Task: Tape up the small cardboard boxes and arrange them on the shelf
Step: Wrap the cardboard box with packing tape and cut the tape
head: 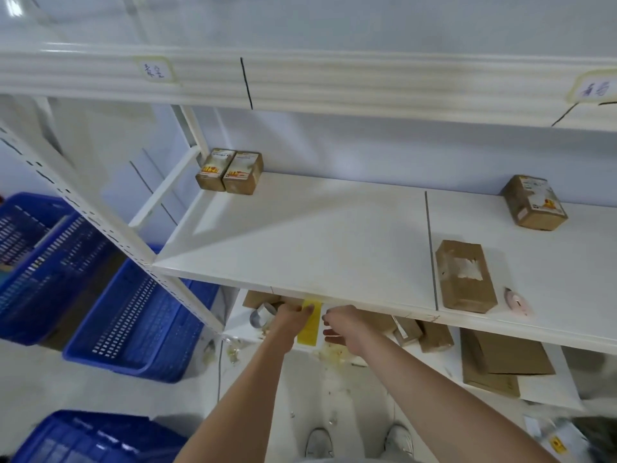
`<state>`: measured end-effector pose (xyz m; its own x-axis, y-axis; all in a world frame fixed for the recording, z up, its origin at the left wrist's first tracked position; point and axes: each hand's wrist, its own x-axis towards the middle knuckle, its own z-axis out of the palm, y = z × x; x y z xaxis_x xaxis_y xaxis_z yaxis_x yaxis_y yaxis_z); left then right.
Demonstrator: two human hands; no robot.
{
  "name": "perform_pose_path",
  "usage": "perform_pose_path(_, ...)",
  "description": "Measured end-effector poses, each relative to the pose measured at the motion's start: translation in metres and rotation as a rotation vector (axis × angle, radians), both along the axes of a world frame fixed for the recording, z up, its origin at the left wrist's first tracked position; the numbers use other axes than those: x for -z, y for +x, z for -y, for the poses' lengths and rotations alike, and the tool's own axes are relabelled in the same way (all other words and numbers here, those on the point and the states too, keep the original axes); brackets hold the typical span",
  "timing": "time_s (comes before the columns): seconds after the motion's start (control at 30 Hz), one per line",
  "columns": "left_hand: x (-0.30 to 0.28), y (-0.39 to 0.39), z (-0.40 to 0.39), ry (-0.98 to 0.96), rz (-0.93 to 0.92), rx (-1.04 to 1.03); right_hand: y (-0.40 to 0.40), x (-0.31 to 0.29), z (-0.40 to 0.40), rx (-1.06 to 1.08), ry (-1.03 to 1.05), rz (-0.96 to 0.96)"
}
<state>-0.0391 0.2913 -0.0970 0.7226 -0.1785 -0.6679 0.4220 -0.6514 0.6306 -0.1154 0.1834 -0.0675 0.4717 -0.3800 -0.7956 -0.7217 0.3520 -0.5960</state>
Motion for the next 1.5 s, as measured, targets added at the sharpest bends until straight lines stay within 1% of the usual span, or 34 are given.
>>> perform_pose_path(0.17, 0.011, -0.002, -0.005, 0.001, -0.022, 0.033, 0.01, 0.007, -0.002, 0.048, -0.095, 0.023)
perform_pose_path(0.2, 0.012, -0.003, -0.005, -0.002, -0.028, 0.017, 0.012, 0.01, -0.002, 0.034, -0.2, 0.033)
perform_pose_path(0.3, 0.01, -0.005, -0.008, -0.017, -0.043, -0.032, 0.017, 0.015, -0.002, -0.1, -0.684, 0.076)
perform_pose_path(0.33, 0.009, -0.004, -0.008, -0.027, -0.043, -0.04, 0.02, 0.013, -0.001, -0.133, -0.784, 0.089)
perform_pose_path(0.37, 0.006, -0.003, -0.009, -0.036, -0.046, -0.048, 0.024, 0.012, 0.001, -0.178, -0.838, 0.087)
perform_pose_path(0.4, 0.004, 0.0, -0.01, -0.039, -0.048, -0.054, 0.029, 0.009, 0.002, -0.226, -0.84, 0.047)
perform_pose_path(0.43, 0.001, 0.002, -0.01, -0.038, -0.053, -0.061, 0.033, 0.007, 0.003, -0.258, -0.796, -0.02)
perform_pose_path(0.47, -0.002, 0.004, -0.01, -0.037, -0.056, -0.069, 0.036, 0.005, 0.003, -0.253, -0.705, -0.087)
perform_pose_path(0.53, -0.007, 0.005, -0.01, -0.05, -0.057, -0.091, 0.039, 0.002, -0.002, -0.172, -0.434, -0.157)
perform_pose_path(0.6, -0.008, 0.005, -0.01, -0.065, -0.049, -0.095, 0.039, 0.005, -0.007, -0.042, -0.186, -0.133)
perform_pose_path(0.63, -0.007, 0.005, -0.01, -0.068, -0.05, -0.088, 0.039, 0.007, -0.009, 0.034, -0.108, -0.103)
perform_pose_path(0.7, -0.009, 0.003, -0.01, -0.083, -0.05, -0.093, 0.038, 0.011, -0.01, 0.18, -0.018, -0.062)
perform_pose_path(0.73, -0.01, 0.003, -0.01, -0.09, -0.044, -0.107, 0.038, 0.013, -0.01, 0.22, 0.015, -0.052)
perform_pose_path(0.83, -0.015, 0.003, -0.009, -0.105, -0.039, -0.14, 0.039, 0.011, -0.01, 0.234, 0.118, -0.027)
perform_pose_path(0.9, -0.021, 0.002, -0.009, -0.105, -0.063, -0.152, 0.041, 0.009, -0.011, 0.251, 0.138, -0.018)
perform_pose_path(1.03, -0.025, 0.008, -0.01, -0.135, -0.125, -0.197, 0.048, 0.0, -0.011, 0.298, 0.101, -0.048)
perform_pose_path(1.13, -0.03, 0.011, -0.012, -0.078, -0.141, -0.162, 0.054, -0.012, -0.011, 0.262, 0.107, -0.086)
perform_pose_path(1.2, -0.031, 0.013, -0.017, -0.084, -0.126, -0.141, 0.054, -0.016, -0.014, 0.25, 0.097, -0.083)
perform_pose_path(1.27, -0.033, 0.019, -0.022, -0.099, -0.103, -0.1, 0.052, -0.019, -0.015, 0.249, 0.036, -0.041)
perform_pose_path(1.33, -0.041, 0.029, -0.023, -0.063, -0.029, -0.041, 0.048, -0.026, -0.012, 0.253, -0.015, 0.015)
perform_pose_path(1.43, -0.053, 0.036, -0.016, -0.021, 0.067, 0.082, 0.045, -0.043, 0.007, 0.288, -0.004, 0.11)
perform_pose_path(1.5, -0.057, 0.036, -0.011, -0.062, 0.094, 0.12, 0.041, -0.056, 0.025, 0.223, -0.013, 0.172)
